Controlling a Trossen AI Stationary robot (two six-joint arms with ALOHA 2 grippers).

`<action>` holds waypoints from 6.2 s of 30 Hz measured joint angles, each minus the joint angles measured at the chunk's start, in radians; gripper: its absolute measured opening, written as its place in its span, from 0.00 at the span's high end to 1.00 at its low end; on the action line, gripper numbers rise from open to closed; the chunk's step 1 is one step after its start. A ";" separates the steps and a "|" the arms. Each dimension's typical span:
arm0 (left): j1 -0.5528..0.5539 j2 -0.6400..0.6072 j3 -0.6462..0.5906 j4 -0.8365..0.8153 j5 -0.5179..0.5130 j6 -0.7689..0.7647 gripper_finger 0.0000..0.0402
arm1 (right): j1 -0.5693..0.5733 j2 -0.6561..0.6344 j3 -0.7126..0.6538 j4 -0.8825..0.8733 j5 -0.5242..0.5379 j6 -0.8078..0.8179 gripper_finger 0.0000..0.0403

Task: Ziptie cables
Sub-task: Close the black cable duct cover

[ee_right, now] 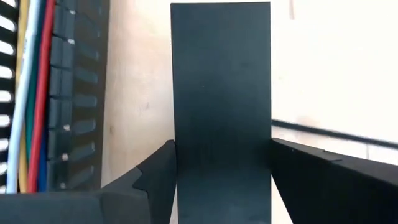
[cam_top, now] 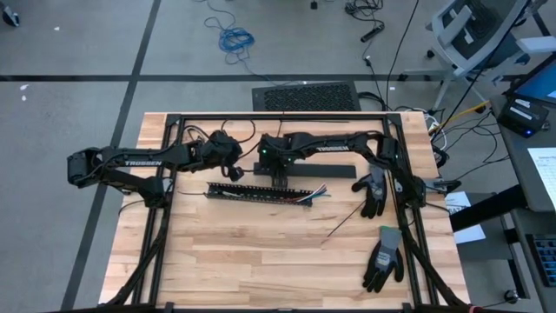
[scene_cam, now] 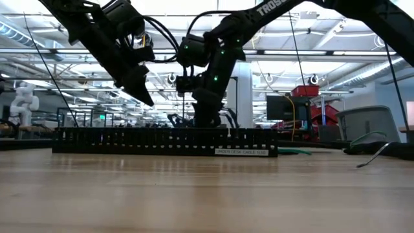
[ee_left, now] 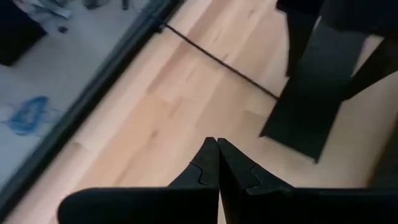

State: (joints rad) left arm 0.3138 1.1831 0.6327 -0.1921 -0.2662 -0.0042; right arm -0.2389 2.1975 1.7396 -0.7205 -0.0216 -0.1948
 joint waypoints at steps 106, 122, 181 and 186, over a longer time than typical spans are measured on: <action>-0.068 -0.051 -0.124 0.238 0.599 0.046 1.00 | 0.261 0.001 0.193 -0.352 -0.034 0.340 0.50; -0.068 -0.050 -0.124 0.237 0.574 0.047 1.00 | 0.258 0.004 0.186 -0.464 0.060 0.329 0.50; -0.067 -0.050 -0.124 0.238 0.552 0.066 1.00 | 0.231 -0.074 0.040 -0.426 0.076 0.314 0.50; -0.067 -0.050 -0.124 0.237 0.552 0.070 1.00 | 0.219 -0.069 0.027 -0.397 0.072 0.316 0.50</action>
State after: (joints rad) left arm 0.2466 1.1328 0.5087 0.0448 0.2861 0.0654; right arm -0.0196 2.1281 1.7667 -1.1177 0.0505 0.1212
